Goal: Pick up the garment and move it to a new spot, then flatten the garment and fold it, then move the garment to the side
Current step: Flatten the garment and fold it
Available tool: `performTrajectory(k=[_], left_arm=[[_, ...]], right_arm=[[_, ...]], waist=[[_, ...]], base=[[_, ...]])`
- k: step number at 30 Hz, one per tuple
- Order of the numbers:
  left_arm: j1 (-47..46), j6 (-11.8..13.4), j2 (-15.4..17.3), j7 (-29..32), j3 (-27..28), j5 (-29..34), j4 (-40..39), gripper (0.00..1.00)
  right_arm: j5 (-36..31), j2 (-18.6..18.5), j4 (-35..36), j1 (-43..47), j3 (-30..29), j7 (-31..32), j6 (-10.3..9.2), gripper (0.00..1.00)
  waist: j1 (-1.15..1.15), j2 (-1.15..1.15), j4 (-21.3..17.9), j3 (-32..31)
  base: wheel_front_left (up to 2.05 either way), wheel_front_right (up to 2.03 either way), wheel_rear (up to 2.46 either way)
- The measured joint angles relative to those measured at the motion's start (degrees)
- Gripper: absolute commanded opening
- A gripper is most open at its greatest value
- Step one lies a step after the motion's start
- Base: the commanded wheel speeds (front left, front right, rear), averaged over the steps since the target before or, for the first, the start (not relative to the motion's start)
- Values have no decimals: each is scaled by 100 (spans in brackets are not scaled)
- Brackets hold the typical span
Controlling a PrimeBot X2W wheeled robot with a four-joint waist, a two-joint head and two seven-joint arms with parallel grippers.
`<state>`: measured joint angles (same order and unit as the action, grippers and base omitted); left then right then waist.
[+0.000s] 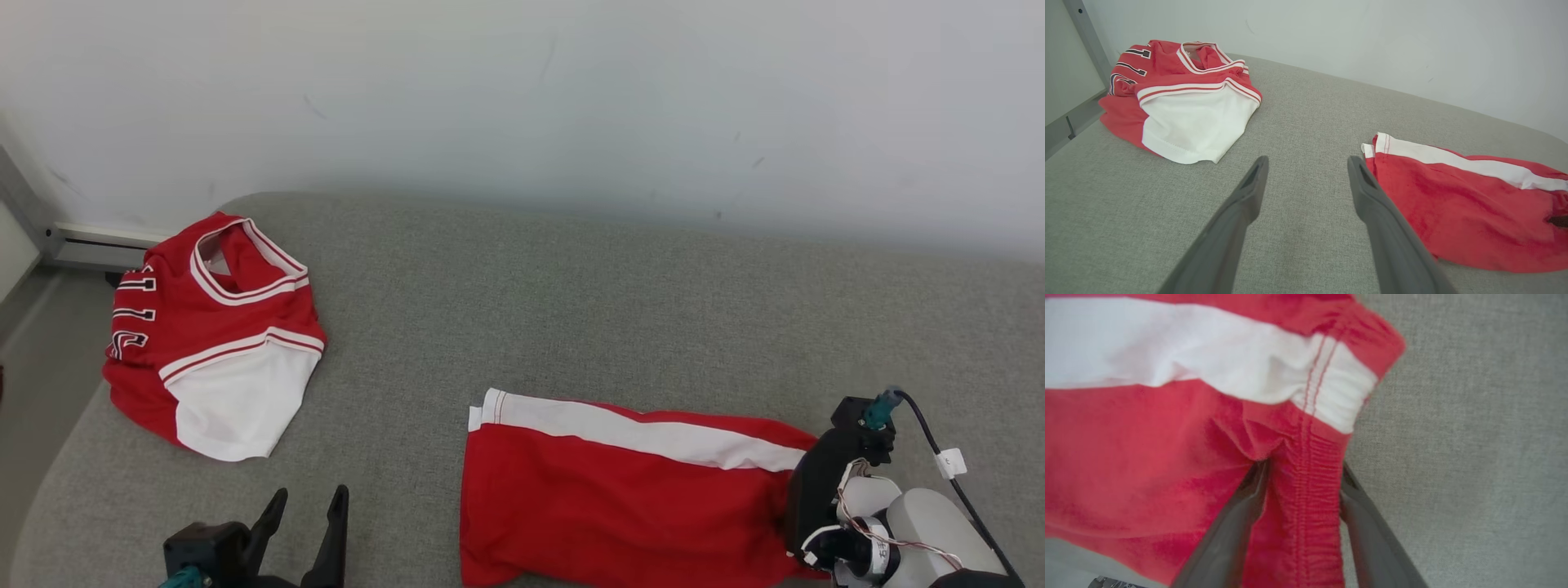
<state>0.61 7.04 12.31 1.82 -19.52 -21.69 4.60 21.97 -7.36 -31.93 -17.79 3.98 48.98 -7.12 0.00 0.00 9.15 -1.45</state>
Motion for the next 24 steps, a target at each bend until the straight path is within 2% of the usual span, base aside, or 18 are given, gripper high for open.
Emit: performTrajectory(k=[9, 18, 20, 21, 22, 23, 24], left_arm=[[5, 0, 2, 0, 25, 0, 20, 100], [79, 0, 24, -8, 85, -9, 12, 100], [146, 0, 30, -8, 96, -9, 0, 100], [151, 0, 26, -8, 88, -9, 1, 100], [144, 0, 24, -8, 76, -9, -4, 100], [142, 0, 19, -8, 64, -9, -8, 100], [143, 0, 16, -7, 52, -9, -10, 100]], right_arm=[[-98, -33, -163, -158, -157, -66, 0, 0], [-190, -342, -296, -137, -416, -135, -1, 0], [-190, -316, -299, -132, -413, -136, -1, 16], [-190, -316, -305, -130, -414, -141, -1, 15], [-191, -322, -308, -119, -416, -144, -1, 22], [-191, -328, -313, -108, -420, -144, -1, 46], [-192, -334, -314, -94, -420, -160, -1, 85]], waist=[[0, 0, 13, -38], [0, 0, -86, -101], [0, 0, -129, -107], [0, 0, -148, -109], [0, 0, -161, -112], [0, 0, -169, -114], [0, 0, -172, -114]], base=[[0, 0, 0], [0, 0, 0], [0, 0, 0], [0, 0, 0], [0, 0, 0], [0, 0, 0], [0, 0, 0]])
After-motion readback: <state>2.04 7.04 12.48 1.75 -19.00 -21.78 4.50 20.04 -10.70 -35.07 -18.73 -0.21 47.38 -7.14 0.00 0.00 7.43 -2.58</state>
